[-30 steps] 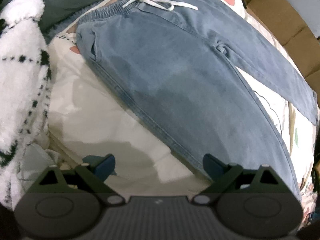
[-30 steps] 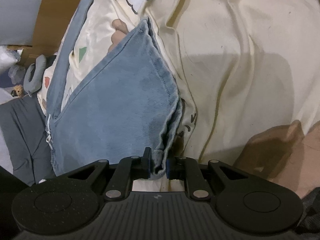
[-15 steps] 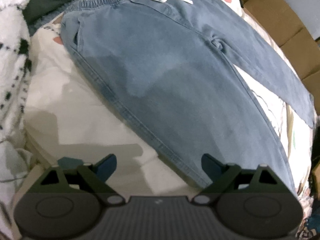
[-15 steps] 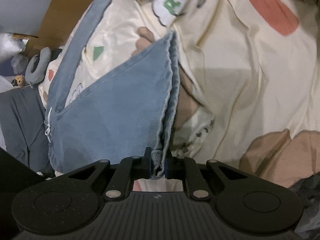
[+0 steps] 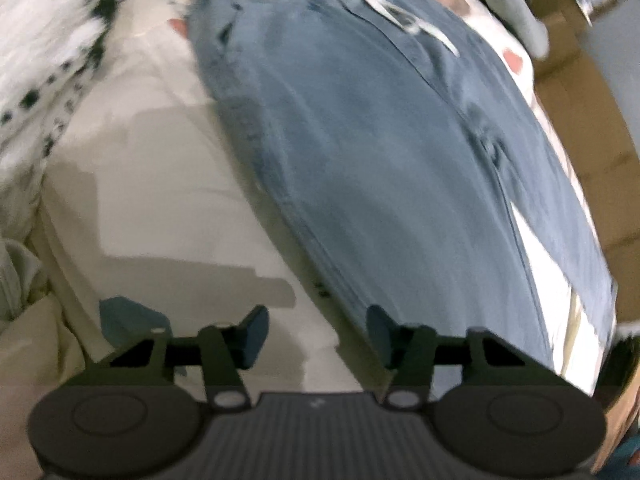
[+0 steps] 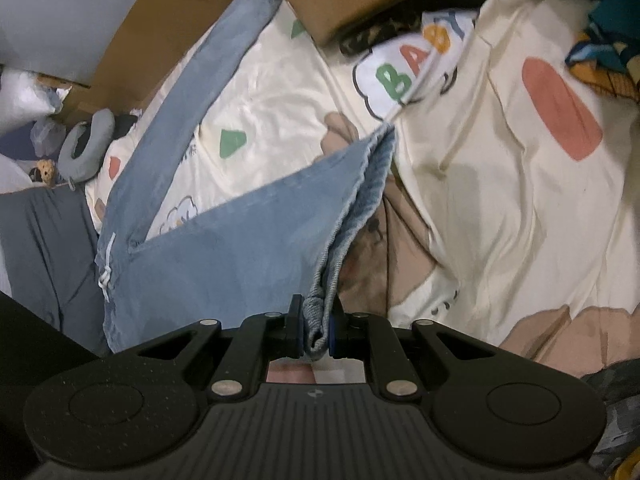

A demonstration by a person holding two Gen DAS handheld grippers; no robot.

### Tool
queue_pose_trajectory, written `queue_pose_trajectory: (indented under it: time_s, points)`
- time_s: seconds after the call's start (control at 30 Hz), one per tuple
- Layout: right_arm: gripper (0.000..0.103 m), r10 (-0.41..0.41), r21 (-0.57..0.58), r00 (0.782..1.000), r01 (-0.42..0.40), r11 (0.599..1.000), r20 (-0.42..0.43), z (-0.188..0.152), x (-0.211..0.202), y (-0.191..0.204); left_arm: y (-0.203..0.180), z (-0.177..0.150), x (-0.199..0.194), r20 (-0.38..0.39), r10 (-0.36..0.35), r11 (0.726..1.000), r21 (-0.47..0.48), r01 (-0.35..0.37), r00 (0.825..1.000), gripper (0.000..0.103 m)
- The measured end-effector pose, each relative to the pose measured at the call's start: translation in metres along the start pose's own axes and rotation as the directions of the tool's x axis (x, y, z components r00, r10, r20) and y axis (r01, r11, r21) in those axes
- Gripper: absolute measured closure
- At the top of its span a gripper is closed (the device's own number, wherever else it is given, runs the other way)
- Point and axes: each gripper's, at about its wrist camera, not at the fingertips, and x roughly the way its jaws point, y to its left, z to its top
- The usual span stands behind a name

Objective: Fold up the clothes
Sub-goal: 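Hold the leg hem with the right gripper while the left gripper grasps the waistband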

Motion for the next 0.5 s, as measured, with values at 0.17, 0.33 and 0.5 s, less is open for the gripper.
queue_pose_trajectory:
  time_s: [0.17, 0.33, 0.5]
  points:
    - [0.094, -0.011, -0.009, 1.000, 0.011, 1.000, 0.011, 0.006, -0.008, 0.012, 0.015, 0.000, 0.009, 0.050, -0.066, 0.990, -0.118, 0.072, 0.997, 0.055]
    - [0.094, -0.030, -0.001, 0.999, 0.030, 1.000, 0.040, 0.009, -0.015, 0.021, 0.022, 0.003, 0.025, 0.066, -0.105, 0.972, -0.206, 0.117, 0.992, 0.059]
    - [0.094, -0.049, 0.019, 0.997, 0.048, 0.999, 0.058, 0.006, -0.017, 0.025, 0.032, 0.009, 0.035, 0.138, -0.159, 0.931, -0.308, 0.195, 0.978, 0.067]
